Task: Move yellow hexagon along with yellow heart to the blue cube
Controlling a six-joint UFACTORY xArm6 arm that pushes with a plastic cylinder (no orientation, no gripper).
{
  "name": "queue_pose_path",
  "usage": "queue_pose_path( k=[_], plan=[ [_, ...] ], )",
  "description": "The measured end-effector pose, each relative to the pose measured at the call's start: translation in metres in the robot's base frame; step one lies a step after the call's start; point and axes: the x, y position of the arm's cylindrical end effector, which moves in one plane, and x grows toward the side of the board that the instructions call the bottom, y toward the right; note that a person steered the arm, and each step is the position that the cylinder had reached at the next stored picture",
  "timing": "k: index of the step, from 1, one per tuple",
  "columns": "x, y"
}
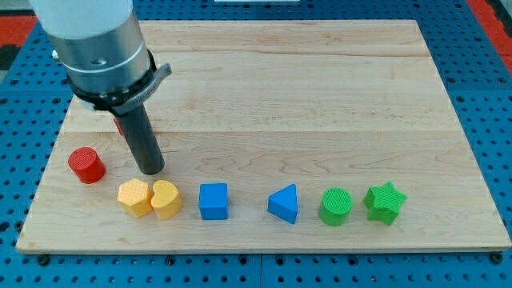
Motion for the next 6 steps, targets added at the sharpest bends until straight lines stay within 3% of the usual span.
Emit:
queue_pose_path(
  k=[2,6],
  plan=[
    [0.031,-0.072],
    [0.049,-0.020]
  ],
)
